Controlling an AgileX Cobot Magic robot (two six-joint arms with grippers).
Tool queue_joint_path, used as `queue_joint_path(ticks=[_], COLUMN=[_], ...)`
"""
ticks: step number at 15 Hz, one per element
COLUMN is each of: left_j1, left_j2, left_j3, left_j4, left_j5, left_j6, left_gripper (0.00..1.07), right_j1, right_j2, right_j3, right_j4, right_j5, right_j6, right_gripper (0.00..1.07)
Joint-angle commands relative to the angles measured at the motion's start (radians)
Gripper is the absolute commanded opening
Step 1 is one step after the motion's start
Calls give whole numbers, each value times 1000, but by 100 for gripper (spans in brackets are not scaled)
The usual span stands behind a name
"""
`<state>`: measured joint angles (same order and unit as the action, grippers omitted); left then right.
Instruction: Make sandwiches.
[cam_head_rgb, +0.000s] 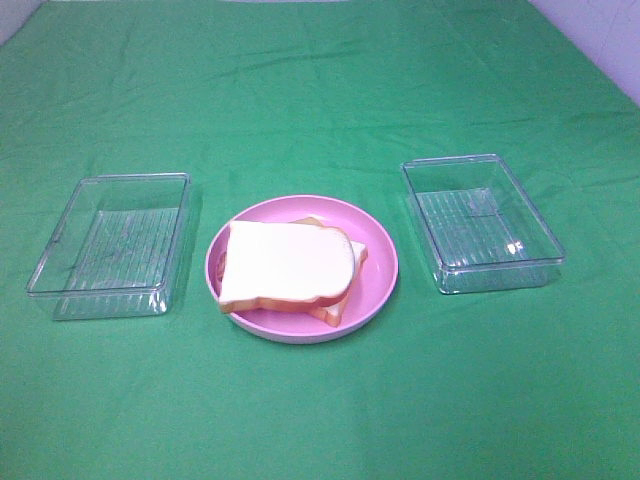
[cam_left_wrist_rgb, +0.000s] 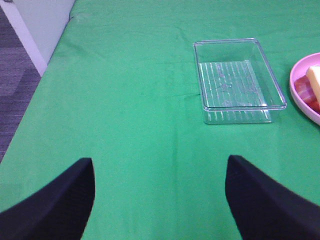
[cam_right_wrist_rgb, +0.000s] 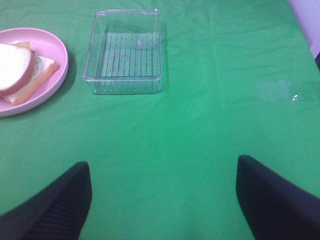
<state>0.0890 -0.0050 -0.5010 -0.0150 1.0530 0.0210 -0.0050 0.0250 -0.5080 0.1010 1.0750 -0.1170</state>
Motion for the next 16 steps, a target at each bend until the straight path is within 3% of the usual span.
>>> queue_joint_path(ticks=[1, 14, 16], left_j1=[16, 14, -17], left_j2=[-21, -19, -21], left_j3=[2, 2, 2], left_j4=[-4, -4, -4], left_j5=[-7, -7, -7], left_j6=[-1, -1, -1], left_gripper=[70, 70, 70], right_j1=[-5, -5, -5], right_j2=[-38, -35, -35], right_j3=[0, 1, 1], right_j4=[0, 1, 1], right_j5=[-9, -12, -12], right_j6=[-11, -11, -11], right_gripper=[76, 76, 76])
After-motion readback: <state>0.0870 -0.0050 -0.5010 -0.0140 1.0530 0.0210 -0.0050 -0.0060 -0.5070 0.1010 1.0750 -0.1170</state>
